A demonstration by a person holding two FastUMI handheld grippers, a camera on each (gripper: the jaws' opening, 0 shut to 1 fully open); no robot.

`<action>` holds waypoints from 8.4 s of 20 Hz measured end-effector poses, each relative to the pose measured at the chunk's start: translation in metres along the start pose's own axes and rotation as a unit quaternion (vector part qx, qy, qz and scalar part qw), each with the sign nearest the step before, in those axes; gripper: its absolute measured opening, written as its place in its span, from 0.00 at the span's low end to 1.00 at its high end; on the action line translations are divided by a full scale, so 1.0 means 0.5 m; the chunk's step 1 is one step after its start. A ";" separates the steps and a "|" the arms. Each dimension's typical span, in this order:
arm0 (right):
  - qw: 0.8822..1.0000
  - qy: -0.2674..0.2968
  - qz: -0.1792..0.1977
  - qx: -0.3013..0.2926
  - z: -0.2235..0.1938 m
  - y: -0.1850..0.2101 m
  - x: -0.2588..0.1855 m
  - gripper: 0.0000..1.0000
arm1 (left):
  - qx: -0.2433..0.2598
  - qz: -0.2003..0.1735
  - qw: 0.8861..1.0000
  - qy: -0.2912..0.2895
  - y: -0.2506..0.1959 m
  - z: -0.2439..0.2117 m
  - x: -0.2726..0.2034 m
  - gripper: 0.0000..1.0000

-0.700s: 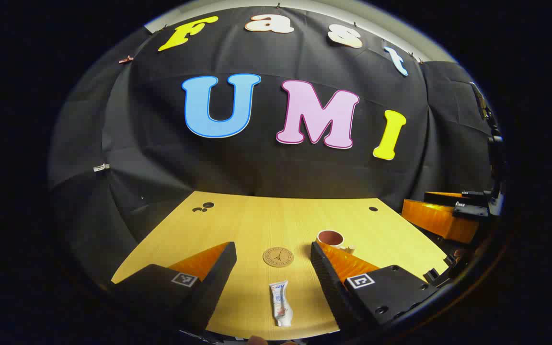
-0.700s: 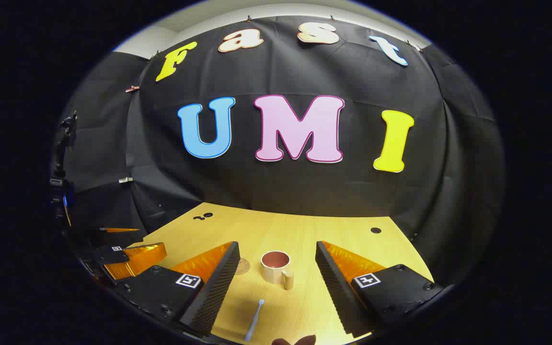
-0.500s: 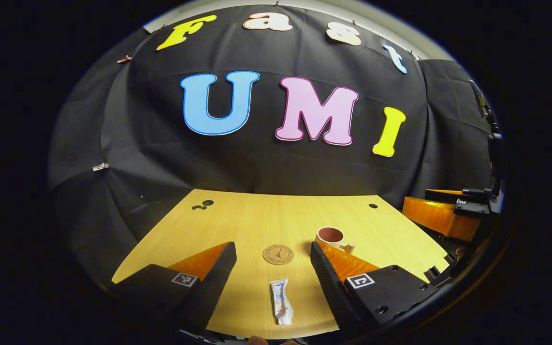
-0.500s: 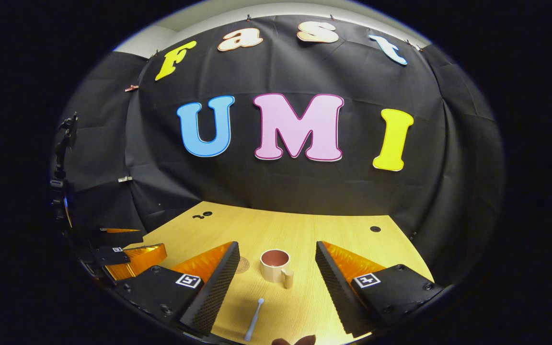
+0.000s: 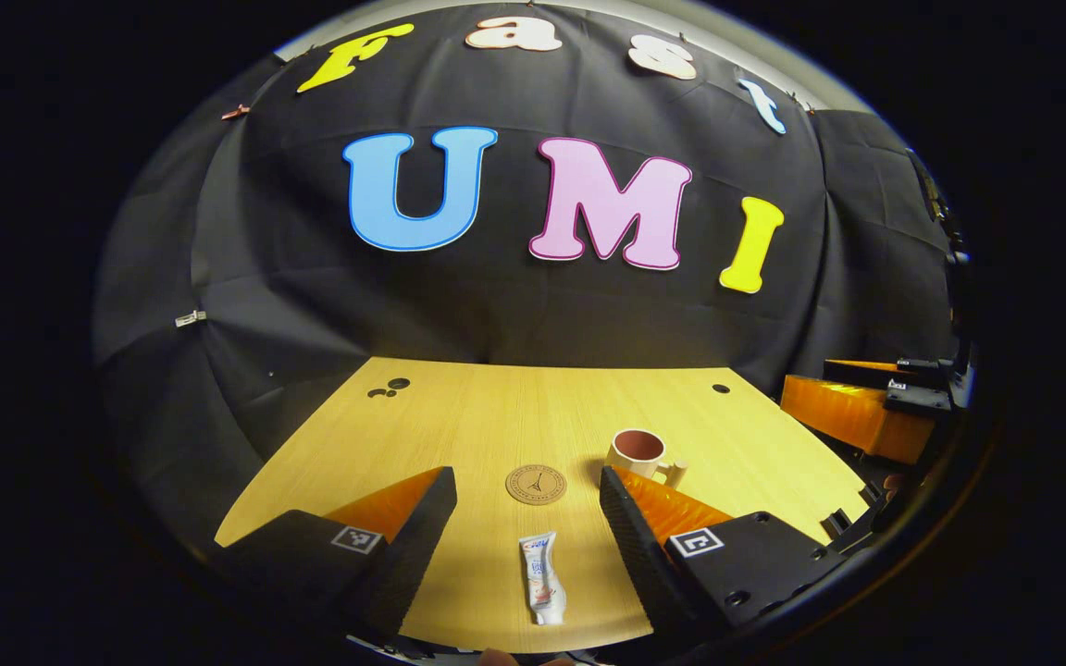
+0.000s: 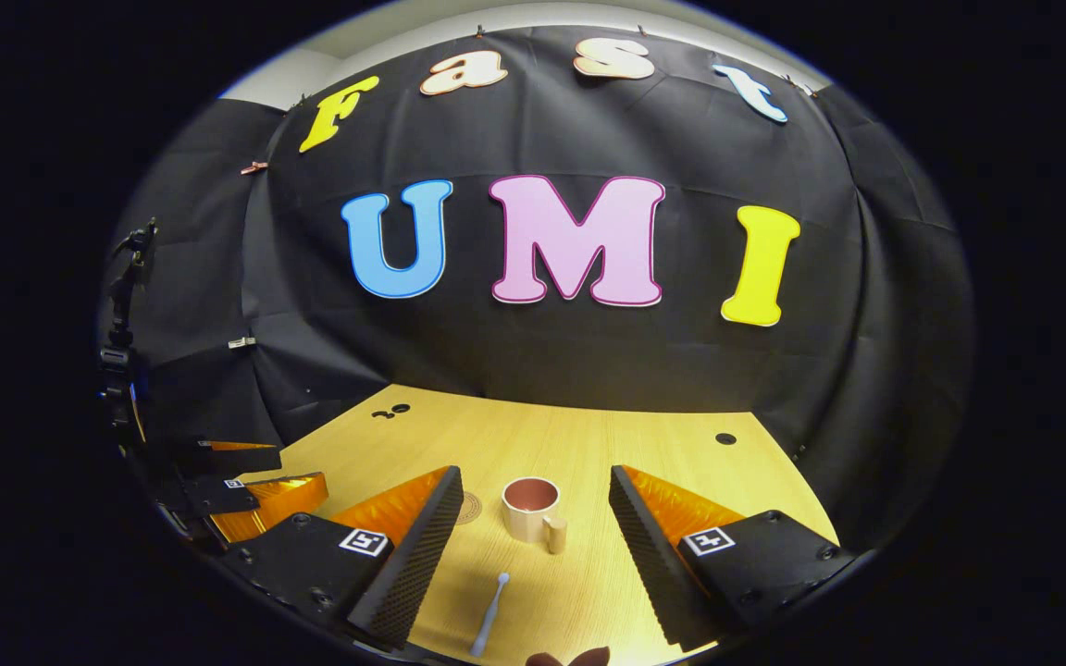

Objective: Put the toothbrush and toothpaste on the desktop into the cup, then pick up the cup and place it on the coaster on the desktop.

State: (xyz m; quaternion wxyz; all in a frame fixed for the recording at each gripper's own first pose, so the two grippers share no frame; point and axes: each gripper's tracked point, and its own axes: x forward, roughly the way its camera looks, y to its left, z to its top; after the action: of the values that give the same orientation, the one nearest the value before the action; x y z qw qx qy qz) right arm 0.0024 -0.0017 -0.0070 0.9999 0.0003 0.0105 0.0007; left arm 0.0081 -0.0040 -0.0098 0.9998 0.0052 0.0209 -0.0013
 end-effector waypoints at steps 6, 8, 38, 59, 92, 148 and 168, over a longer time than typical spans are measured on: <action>1.000 0.011 -0.005 0.000 -0.013 -0.009 0.006 0.98 | -0.005 -0.007 0.999 0.035 -0.013 -0.037 0.024 0.97; 1.000 0.016 -0.008 -0.001 -0.019 -0.016 0.004 0.98 | -0.010 -0.015 0.997 0.073 -0.024 -0.082 0.047 0.97; 0.994 0.110 -0.006 0.007 -0.141 -0.128 0.050 0.98 | 0.005 0.043 0.946 0.321 0.006 -0.434 0.221 0.66; 0.939 0.340 0.000 0.056 -0.402 0.034 0.027 0.95 | -0.141 -0.121 0.952 0.243 -0.005 -0.287 0.122 0.23; 0.915 0.402 -0.001 0.018 -0.590 0.119 0.084 0.06 | -0.180 -0.118 0.958 0.190 0.099 -0.232 -0.003 0.23; 0.927 0.198 0.178 0.263 -0.264 -0.084 0.093 0.06 | -0.138 -0.146 0.979 -0.012 -0.276 -0.065 0.506 0.42; 0.916 -0.014 0.198 0.349 0.012 -0.024 0.313 0.06 | -0.082 -0.131 0.988 0.020 -0.113 -0.067 0.172 0.70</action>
State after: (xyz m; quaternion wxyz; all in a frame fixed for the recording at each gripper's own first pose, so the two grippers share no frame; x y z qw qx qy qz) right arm 0.1591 -0.0136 -0.0045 0.9157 0.3515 -0.0043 0.1950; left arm 0.0922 -0.0605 -0.0475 0.9874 -0.0794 0.0416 -0.1306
